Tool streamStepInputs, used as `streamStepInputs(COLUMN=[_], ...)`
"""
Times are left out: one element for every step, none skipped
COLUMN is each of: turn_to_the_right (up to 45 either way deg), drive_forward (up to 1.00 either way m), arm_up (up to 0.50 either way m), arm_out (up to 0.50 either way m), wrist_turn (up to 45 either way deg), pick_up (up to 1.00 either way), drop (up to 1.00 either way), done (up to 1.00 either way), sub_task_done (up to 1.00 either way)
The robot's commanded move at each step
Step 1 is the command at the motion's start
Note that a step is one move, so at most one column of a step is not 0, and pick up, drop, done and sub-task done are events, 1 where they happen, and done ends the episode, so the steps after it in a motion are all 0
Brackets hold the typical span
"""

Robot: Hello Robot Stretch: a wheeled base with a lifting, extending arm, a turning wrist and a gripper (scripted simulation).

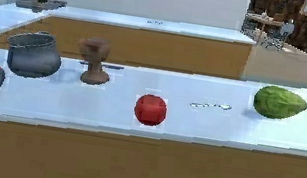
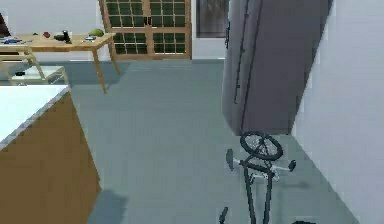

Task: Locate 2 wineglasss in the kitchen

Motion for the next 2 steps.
streamStepInputs(turn_to_the_right=[-39.0,0.0], drive_forward=[0.0,0.0], arm_up=[0.0,0.0], arm_out=[0.0,0.0], wrist_turn=[0.0,0.0], pick_up=[0.0,0.0], drop=[0.0,0.0], done=[0.0,0.0], sub_task_done=[0.0,1.0])
